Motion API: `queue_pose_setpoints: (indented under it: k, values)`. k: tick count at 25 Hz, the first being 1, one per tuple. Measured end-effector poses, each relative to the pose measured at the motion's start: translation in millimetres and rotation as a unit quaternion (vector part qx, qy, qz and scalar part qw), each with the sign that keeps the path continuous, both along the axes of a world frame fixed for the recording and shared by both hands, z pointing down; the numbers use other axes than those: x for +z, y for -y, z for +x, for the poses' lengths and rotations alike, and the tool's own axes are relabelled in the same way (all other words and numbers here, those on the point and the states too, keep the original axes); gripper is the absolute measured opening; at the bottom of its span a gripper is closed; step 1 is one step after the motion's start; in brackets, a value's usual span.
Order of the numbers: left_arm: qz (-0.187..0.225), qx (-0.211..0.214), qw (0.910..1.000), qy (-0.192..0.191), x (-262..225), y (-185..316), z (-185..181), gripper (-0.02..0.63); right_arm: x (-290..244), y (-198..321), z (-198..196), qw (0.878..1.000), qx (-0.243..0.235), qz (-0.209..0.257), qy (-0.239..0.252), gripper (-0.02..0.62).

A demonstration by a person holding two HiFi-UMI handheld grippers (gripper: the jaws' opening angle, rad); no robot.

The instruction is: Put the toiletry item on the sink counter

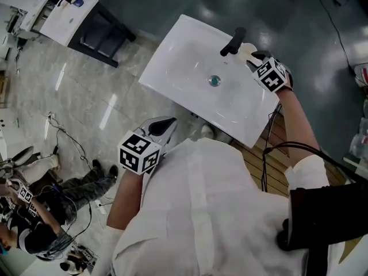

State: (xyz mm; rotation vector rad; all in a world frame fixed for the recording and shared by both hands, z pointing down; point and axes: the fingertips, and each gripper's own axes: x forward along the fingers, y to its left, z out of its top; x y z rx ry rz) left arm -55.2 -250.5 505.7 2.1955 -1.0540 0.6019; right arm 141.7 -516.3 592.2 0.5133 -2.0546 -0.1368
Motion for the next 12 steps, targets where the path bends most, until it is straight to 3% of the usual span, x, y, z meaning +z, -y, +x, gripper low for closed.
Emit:
queue_pose_setpoints:
  k: [4,8,12]
  values:
    - [0.01,0.027,0.9996,-0.007,-6.6,-8.9,-1.6,0.006,-24.5,-29.4,-1.3,0.999,0.033,0.015,0.024,0.087]
    - [0.015,0.051,0.9984,-0.016,-10.1,-24.4,-3.5,0.006,-42.1,-71.1,-10.6,0.995,0.075,0.009,0.069,0.021]
    - [0.02,0.074,0.9968,-0.023,-10.9,-46.6,-7.7,0.006,-52.3,-124.1,-28.4,0.987,0.108,-0.011,0.12,0.006]
